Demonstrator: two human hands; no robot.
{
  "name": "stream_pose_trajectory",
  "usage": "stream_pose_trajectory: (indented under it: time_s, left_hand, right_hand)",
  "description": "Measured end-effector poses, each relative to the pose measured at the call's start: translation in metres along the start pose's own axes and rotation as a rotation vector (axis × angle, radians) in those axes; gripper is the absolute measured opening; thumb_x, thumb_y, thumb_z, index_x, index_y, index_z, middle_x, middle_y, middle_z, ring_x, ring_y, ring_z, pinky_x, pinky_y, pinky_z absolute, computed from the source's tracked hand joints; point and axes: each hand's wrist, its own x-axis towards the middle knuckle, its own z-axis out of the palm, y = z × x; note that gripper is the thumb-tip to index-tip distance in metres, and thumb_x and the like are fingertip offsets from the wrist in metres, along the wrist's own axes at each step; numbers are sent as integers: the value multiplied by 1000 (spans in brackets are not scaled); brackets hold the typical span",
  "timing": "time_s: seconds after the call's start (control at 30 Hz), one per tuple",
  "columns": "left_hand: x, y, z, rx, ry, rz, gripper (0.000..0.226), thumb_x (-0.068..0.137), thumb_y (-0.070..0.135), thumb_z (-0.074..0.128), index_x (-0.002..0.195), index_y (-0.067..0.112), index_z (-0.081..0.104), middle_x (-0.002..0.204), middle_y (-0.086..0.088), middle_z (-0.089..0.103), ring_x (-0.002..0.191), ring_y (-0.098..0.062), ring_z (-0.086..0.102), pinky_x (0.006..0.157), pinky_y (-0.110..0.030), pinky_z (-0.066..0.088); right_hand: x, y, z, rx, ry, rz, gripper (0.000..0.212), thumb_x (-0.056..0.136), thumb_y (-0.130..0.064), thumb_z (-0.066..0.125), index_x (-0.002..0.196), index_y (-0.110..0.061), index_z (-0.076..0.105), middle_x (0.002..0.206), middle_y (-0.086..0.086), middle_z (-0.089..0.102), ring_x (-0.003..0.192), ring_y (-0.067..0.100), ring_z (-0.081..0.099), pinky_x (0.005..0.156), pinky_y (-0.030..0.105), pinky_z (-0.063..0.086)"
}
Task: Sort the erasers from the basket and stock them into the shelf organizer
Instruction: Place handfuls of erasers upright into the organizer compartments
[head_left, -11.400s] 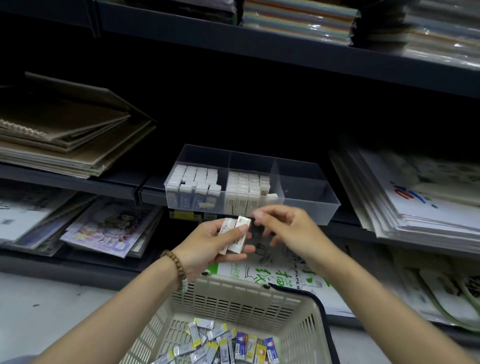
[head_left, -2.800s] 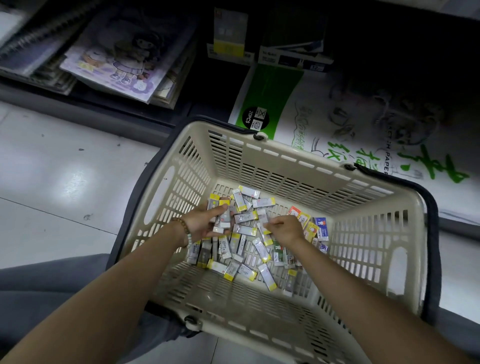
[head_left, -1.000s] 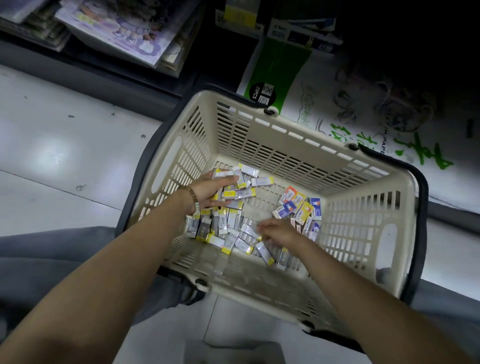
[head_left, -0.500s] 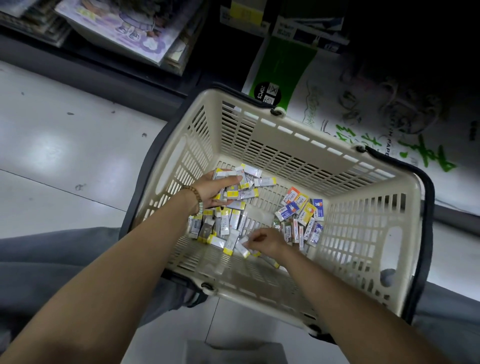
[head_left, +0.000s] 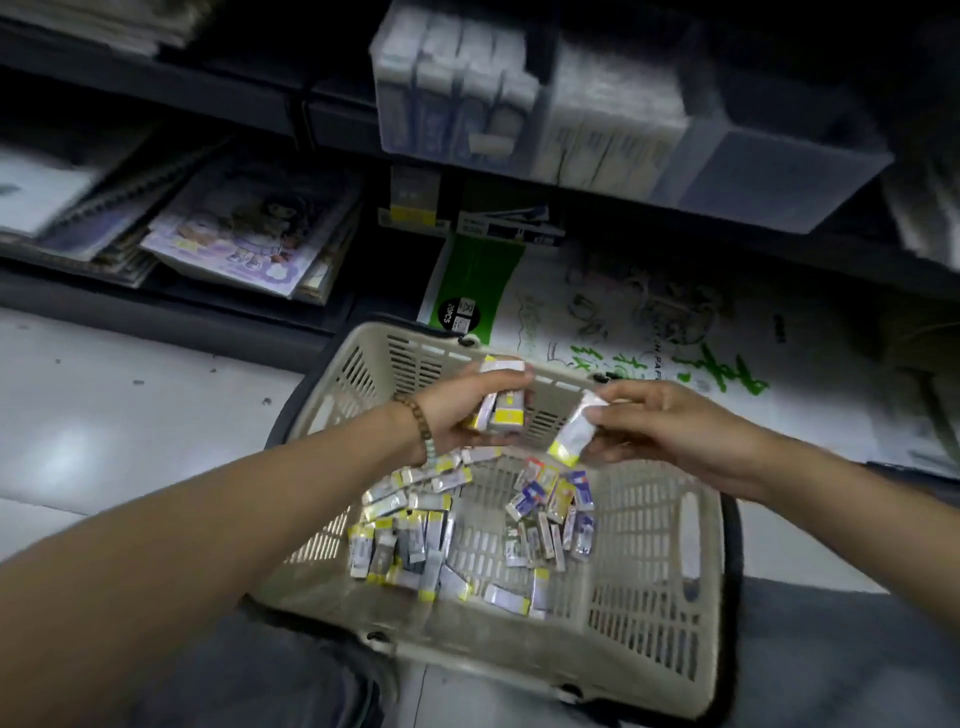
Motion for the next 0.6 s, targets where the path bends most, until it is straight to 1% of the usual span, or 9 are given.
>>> stream_pose_trajectory:
  time_s: [0.07, 0.1, 0.17, 0.23, 0.3, 0.4, 0.5, 0.53, 0.6]
  left_hand:
    - [-17, 30, 22, -57, -25, 105, 12, 84, 24, 67, 94, 23, 61, 77, 4, 69, 64, -11, 68, 54, -25, 54]
    - [-26, 42, 31, -98, -41, 137, 13, 82, 24, 67, 94, 23, 61, 74, 4, 69, 62, -13, 67, 54, -26, 54]
    - [-42, 58, 45, -178, -71, 151, 17, 80, 26, 66, 95, 19, 61, 74, 1, 69, 61, -15, 67, 55, -29, 57]
    - [-53, 67, 56, -233, -103, 135, 17, 85, 24, 61, 98, 14, 61, 78, -3, 70, 64, -19, 69, 57, -32, 58]
    - [-57, 72, 65, -190, -108, 158, 17, 85, 19, 60, 101, 12, 61, 80, -5, 71, 66, -19, 69, 57, -31, 57]
    - [-60, 78, 76, -90, -111, 220, 31, 68, 27, 71, 97, 17, 67, 78, 0, 71, 63, -11, 68, 54, -23, 54]
    - [-60, 81, 80, -74, -87, 250, 55, 55, 35, 76, 106, 18, 65, 78, 0, 71, 62, -9, 67, 50, -20, 51]
    - [-59, 81, 79, -69, -80, 258, 58, 54, 36, 77, 108, 18, 64, 78, 1, 71, 62, -9, 67, 49, -19, 51]
    - [-60, 82, 76, -22, -80, 275, 53, 55, 38, 75, 105, 21, 64, 73, 3, 70, 59, -8, 66, 48, -19, 50]
  right_hand:
    - [-33, -33, -10, 87, -7, -100, 31, 67, -30, 74, 94, -16, 70, 93, 10, 73, 76, 12, 70, 66, 17, 56]
    - [-47, -44, -12, 114, -4, -155, 31, 67, -31, 73, 94, -16, 71, 93, 10, 73, 75, 12, 69, 65, 17, 55]
    - [-64, -57, -13, 138, 29, -241, 30, 70, -31, 69, 95, -15, 72, 92, 9, 73, 75, 11, 68, 66, 17, 55]
    - [-67, -64, -10, 159, 94, -292, 28, 75, -26, 65, 98, -12, 71, 88, 7, 71, 70, 10, 64, 62, 17, 54]
    - [-62, -74, -5, 193, 139, -320, 27, 83, -20, 60, 106, -6, 67, 83, 8, 67, 65, 10, 60, 57, 15, 52]
    - [-56, -92, 4, 228, 108, -365, 29, 94, -19, 49, 112, -2, 63, 80, 5, 65, 65, 11, 55, 52, 16, 47]
    - [-57, -98, 2, 286, 78, -368, 31, 95, -19, 49, 115, 2, 60, 73, 4, 60, 58, 10, 48, 44, 15, 41]
    - [-58, -98, 2, 288, 84, -361, 31, 94, -18, 50, 115, 4, 59, 72, 6, 58, 55, 9, 47, 43, 15, 40]
    - [-57, -96, 2, 262, 121, -352, 32, 91, -16, 55, 114, 7, 57, 73, 11, 54, 52, 8, 47, 43, 15, 42]
